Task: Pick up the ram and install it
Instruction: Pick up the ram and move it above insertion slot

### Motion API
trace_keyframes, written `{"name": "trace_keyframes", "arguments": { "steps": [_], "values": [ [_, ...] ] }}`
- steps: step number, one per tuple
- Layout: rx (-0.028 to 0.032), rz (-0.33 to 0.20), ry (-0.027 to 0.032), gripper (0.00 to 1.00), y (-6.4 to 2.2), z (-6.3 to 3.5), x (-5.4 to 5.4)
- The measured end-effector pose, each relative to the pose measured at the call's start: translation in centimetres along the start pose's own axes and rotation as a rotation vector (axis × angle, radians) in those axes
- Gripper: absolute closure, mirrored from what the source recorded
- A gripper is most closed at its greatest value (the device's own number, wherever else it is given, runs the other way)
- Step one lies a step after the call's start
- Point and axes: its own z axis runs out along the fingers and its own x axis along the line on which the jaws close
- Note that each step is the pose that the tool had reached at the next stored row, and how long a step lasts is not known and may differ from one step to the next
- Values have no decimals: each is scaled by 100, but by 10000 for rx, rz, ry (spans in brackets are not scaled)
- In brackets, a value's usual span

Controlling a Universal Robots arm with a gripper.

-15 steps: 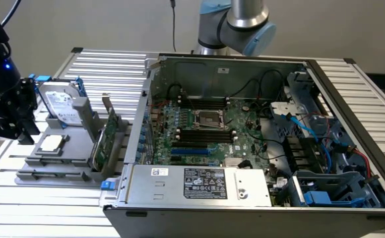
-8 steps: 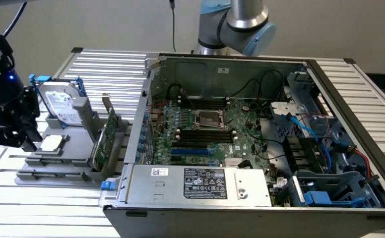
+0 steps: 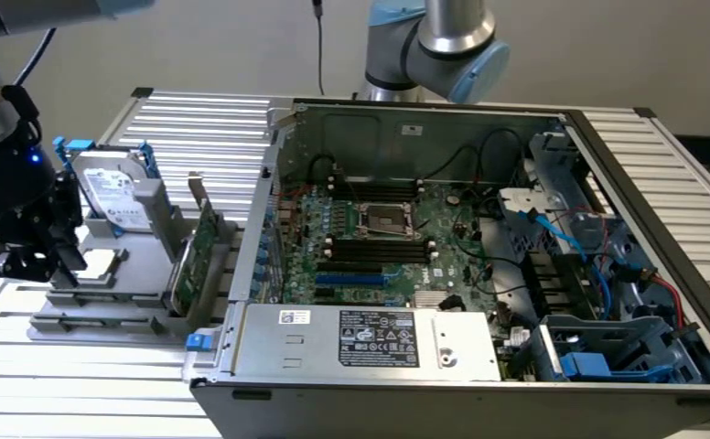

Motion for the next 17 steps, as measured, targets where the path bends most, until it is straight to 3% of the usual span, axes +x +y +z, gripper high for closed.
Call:
{"name": "trace_keyframes", "arguments": {
  "steps": [5,17],
  "values": [
    [4,-9,-2,69,-94,92,3],
    [1,-10,-1,69,-102,308,21]
  ]
}}
